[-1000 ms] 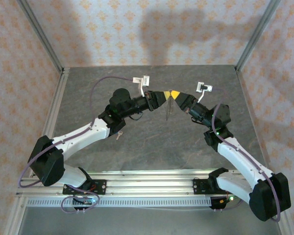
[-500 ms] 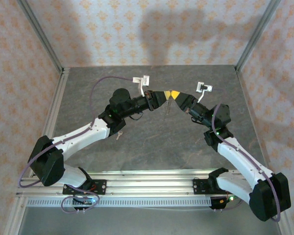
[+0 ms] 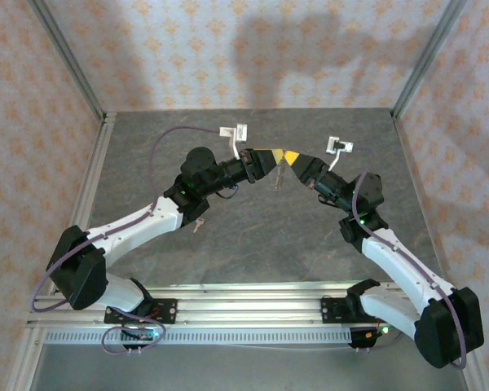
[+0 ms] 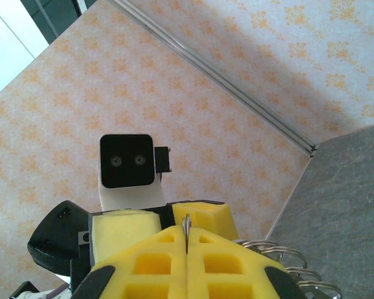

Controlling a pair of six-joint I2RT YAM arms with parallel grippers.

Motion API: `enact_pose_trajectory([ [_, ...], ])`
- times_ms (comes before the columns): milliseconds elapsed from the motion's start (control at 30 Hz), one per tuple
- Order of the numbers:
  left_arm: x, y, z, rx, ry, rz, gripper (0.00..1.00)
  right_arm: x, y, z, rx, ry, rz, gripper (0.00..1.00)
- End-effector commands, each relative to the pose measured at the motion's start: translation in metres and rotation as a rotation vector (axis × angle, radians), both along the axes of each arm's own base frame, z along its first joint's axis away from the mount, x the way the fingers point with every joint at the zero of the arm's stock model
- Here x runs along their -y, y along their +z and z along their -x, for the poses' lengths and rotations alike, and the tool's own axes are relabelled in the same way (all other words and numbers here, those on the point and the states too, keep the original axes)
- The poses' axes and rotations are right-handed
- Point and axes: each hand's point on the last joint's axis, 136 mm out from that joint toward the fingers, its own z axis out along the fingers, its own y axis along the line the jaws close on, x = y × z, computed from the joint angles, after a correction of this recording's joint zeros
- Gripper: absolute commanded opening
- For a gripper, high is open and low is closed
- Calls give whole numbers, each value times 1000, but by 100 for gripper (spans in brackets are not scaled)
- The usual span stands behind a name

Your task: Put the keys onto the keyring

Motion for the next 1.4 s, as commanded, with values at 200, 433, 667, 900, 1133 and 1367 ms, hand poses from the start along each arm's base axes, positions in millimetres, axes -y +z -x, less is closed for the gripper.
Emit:
enact_pose_trajectory([
  [200,10,28,7,69,-32,57,23,0,18,9,72,13,-20,0],
  [433,14,23,8,62,-44,49,10,0,16,9,71,8,-9,0],
  [667,13,19,8,62,-34,33,0,1,14,9,67,4,0,0],
  [900,4,19,21,180,-27,-54,0,38,23,16,53,-182,78,40],
  [1133,-7,20,28,283,-15,-152,0,72,1,10,-65,-348,108,45],
  [1367,-34,16,-2,222,87,-177,0,77,-69,-5,-275,-391,183,47],
])
